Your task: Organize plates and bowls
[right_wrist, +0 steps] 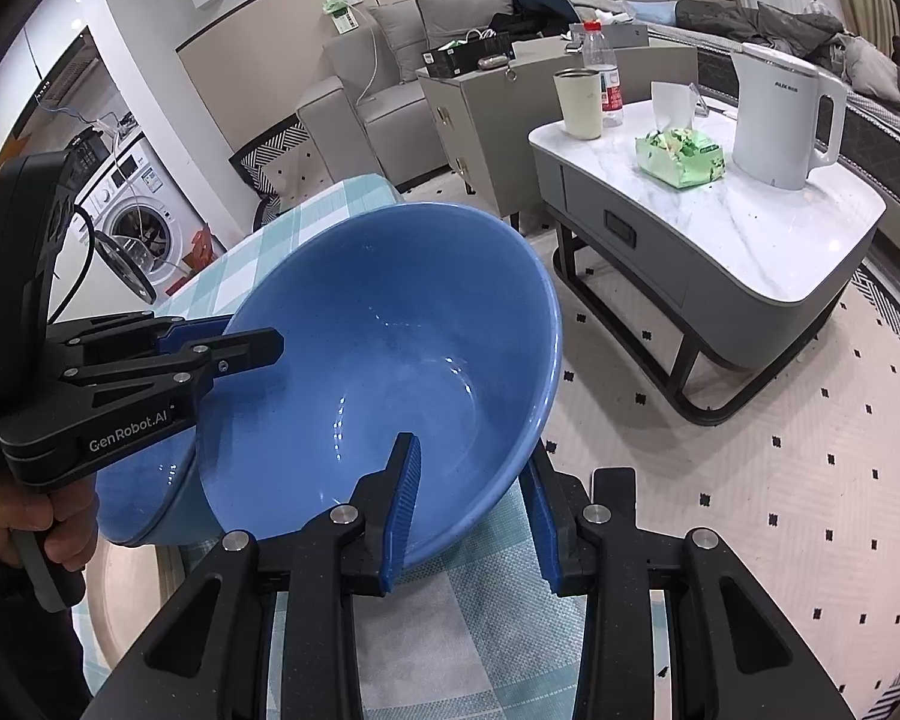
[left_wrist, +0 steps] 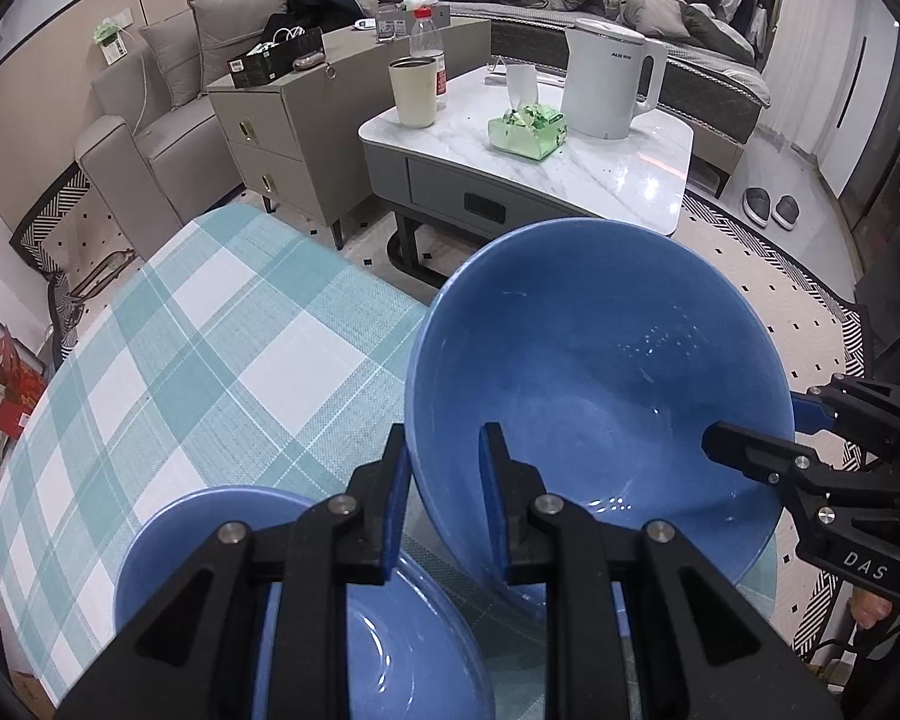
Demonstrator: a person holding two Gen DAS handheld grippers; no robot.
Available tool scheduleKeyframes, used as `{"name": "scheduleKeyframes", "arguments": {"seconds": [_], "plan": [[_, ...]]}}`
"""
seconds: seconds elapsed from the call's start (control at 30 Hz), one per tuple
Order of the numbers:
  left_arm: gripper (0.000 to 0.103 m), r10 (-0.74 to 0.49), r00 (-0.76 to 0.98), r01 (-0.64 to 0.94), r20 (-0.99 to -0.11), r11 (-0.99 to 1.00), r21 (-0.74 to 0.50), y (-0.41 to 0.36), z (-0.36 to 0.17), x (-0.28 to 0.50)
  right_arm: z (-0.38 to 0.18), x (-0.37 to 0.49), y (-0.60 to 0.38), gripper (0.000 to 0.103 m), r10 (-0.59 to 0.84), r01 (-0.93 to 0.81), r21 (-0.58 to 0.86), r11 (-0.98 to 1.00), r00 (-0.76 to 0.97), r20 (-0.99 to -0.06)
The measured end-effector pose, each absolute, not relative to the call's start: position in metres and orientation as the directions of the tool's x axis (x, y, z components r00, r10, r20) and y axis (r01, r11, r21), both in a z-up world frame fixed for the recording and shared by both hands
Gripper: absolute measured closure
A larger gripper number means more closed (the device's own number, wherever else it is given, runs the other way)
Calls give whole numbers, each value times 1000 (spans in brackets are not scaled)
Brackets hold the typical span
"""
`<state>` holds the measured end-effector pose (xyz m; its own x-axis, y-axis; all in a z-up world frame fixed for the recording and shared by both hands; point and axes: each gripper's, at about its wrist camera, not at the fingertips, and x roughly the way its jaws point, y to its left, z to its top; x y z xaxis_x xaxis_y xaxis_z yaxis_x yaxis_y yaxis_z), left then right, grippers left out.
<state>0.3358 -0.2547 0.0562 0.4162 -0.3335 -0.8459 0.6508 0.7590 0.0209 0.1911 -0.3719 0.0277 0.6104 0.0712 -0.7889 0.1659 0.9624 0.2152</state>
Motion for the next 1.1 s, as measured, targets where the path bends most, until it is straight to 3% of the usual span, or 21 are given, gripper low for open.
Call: {"name": "scheduleKeyframes", "arguments": {"seconds": [1.1], "plan": [[82, -383, 552, 574, -741, 819, 4, -191, 134, 295, 101, 168, -323, 69, 69, 65, 157, 985, 693, -717]]}}
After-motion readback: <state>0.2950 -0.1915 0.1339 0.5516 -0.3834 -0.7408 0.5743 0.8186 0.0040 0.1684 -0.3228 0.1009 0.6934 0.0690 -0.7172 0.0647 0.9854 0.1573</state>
